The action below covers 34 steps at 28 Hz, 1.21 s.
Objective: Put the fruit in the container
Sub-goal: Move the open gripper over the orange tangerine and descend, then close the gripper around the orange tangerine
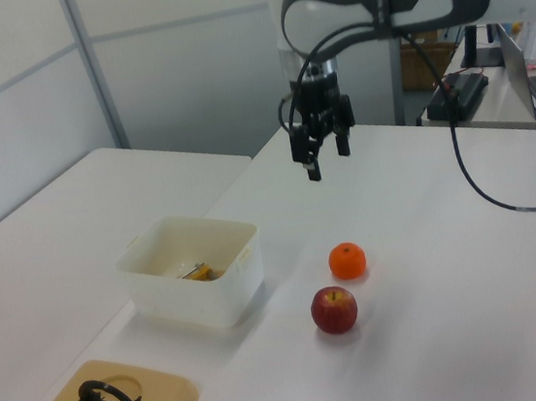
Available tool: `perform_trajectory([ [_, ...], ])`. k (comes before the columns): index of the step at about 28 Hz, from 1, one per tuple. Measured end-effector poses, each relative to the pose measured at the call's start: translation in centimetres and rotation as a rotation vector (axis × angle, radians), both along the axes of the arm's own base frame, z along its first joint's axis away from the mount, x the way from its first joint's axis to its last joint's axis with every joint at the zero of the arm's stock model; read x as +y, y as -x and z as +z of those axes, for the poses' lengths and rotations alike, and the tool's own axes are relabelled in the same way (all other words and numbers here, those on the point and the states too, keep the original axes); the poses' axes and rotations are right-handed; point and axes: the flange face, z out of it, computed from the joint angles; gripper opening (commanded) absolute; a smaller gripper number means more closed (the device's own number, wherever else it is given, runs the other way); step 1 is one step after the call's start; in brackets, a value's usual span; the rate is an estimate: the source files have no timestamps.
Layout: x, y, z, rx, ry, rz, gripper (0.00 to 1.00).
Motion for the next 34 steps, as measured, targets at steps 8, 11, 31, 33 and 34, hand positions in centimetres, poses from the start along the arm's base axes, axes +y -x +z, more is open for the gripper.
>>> perform_trajectory([
  [8,-2.5,-3.3,-10.8,0.089,0.084,0.015,1.0],
  [11,-2.8,-3.9,-13.9,0.114,0.107,0.03,1.0],
  [31,-2.5,-2.6,-21.1,0.14,0.111,0.059,1.0],
  [33,-2.4,-2.6,-21.2,0.136,0.111,0.06,0.94],
  [34,-2.4,-2.6,-21.3,0.135,0.111,0.06,0.86],
])
